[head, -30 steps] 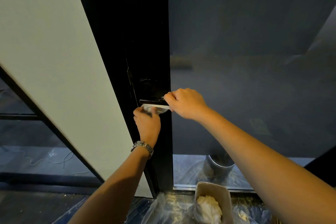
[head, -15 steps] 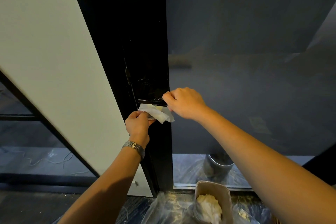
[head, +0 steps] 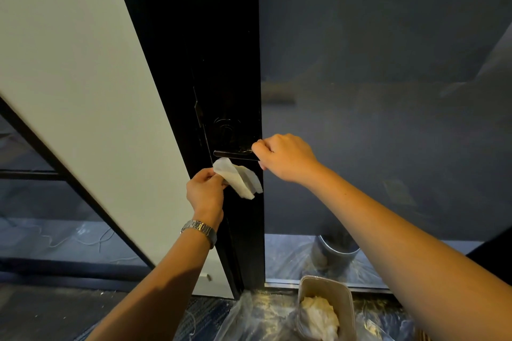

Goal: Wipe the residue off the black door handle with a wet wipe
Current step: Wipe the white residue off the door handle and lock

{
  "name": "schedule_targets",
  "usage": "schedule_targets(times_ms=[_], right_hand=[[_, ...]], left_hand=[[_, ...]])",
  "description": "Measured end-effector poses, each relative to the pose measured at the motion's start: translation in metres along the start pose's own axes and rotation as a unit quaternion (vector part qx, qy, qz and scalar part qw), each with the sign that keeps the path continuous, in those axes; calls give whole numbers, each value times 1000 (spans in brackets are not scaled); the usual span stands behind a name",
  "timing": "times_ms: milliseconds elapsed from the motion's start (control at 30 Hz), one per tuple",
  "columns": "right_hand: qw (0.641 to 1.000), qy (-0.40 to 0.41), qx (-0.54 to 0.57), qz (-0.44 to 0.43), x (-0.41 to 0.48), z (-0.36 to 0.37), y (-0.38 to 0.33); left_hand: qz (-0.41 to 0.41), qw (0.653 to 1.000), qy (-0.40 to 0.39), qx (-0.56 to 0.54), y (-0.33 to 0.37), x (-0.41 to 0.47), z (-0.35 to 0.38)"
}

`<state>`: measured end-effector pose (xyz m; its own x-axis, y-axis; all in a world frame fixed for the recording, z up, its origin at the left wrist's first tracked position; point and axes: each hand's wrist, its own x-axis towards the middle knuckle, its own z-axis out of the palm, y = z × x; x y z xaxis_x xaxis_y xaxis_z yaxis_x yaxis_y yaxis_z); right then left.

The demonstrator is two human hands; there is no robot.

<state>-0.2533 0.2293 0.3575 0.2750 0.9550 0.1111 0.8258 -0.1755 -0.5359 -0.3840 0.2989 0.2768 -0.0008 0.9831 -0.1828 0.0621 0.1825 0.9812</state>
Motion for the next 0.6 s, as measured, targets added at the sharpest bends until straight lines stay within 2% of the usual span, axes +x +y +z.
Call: schedule_targets(times_ms=[400,500,600], right_hand=[[1000,-9,-9,-3,1,1,0],[1000,-6,-6,2,2,1,1],[1000,-4,-1,6,2,1,1]], left_hand=[[28,999,-23,30,-5,2,-19],[118,987,-39,103,2,-1,-12],[249,946,-33,204,8,-8,-3]])
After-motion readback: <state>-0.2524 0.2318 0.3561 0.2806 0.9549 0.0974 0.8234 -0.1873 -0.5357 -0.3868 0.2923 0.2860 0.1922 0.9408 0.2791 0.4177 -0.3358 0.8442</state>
